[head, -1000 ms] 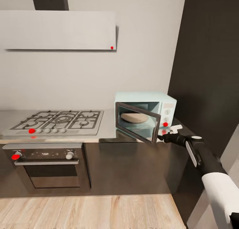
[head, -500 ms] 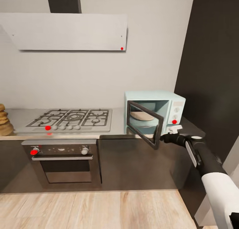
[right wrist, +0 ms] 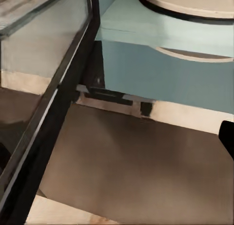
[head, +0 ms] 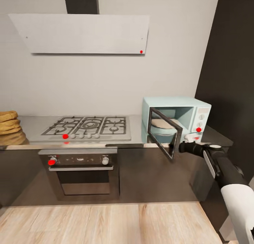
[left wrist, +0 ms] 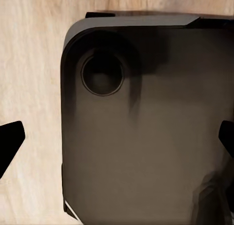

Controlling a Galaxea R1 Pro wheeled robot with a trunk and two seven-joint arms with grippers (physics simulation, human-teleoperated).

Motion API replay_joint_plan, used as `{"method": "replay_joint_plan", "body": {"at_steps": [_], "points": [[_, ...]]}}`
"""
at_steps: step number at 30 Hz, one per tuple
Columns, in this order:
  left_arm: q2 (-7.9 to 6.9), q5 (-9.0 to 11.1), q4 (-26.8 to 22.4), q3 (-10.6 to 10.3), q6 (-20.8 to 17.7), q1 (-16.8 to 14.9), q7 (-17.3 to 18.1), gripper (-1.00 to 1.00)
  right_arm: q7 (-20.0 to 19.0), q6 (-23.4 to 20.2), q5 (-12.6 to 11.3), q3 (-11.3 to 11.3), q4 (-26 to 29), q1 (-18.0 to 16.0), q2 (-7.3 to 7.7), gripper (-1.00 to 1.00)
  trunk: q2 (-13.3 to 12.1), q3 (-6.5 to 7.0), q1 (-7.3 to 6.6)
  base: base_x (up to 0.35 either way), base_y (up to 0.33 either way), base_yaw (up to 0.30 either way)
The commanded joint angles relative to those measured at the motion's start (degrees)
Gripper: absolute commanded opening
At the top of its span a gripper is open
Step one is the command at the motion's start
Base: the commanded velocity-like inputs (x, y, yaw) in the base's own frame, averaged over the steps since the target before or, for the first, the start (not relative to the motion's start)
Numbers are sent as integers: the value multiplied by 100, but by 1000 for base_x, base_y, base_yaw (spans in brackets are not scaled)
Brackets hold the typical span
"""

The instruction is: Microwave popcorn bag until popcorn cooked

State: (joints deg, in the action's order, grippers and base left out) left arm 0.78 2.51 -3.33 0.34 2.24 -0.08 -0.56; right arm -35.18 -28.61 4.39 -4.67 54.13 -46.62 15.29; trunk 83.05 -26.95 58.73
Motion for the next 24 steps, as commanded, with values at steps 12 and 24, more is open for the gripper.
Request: {"method": "replay_joint_plan", "body": {"at_steps": [12,24], "points": [[-7,26,3,-1,13,-1,-6,100,-57,23,96,-495,-281,-5,108,100,3,-6,0,0,173,0],[-7,27,2,1,13,-1,-6,100,652,31,99,-914,-362,-5,246,100,3,-6,0,0,1,0]]}}
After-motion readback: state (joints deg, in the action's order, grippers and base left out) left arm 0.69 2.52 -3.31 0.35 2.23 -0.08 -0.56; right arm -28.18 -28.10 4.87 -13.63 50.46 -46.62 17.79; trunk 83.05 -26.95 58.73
